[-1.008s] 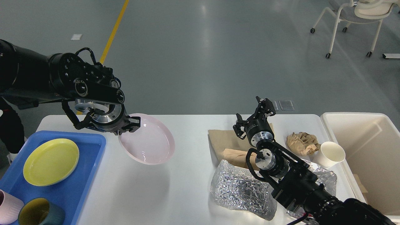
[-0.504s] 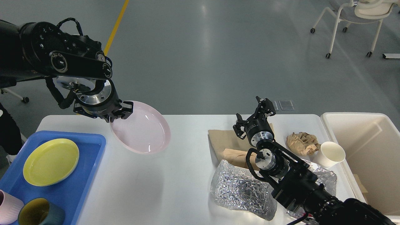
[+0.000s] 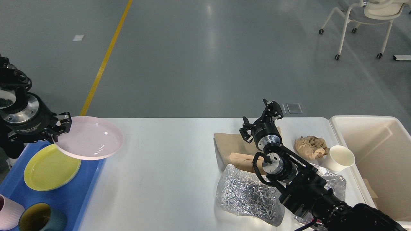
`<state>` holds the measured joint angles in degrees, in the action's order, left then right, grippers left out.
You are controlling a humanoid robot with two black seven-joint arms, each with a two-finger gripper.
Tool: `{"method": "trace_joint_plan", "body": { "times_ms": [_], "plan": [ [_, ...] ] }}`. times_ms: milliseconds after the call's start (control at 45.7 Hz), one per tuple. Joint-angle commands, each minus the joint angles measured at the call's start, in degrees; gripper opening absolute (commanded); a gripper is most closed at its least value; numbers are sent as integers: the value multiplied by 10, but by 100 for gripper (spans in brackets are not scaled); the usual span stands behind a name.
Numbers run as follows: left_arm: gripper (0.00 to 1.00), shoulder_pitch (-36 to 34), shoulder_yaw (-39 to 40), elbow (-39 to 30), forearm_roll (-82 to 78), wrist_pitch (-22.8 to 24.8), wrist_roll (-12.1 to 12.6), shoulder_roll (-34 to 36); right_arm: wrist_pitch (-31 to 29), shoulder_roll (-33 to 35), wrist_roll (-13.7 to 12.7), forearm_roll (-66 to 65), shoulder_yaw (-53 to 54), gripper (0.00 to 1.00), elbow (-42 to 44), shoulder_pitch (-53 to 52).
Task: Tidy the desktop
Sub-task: 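Lower the pink plate onto the yellow plate and release it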
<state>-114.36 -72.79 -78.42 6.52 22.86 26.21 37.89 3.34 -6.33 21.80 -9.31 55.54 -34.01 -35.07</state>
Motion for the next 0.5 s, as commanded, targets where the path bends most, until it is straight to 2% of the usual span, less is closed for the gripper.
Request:
{"method": "trace_joint_plan", "body": {
  "times_ms": [0,88,263,482],
  "plan": [
    [0,69,5,54,-34,-10,-2,60,0,0,0,0,0,100,0,0],
    [0,120,8,96,-41,-41,-6,85,0,0,0,-1,0,100,0,0],
    [0,217,41,141,-41,-147,-9,91,0,0,0,-1,-1,100,0,0],
    [0,282,81,165,-41,-207,-9,90,0,0,0,-1,0,100,0,0]
  ]
}}
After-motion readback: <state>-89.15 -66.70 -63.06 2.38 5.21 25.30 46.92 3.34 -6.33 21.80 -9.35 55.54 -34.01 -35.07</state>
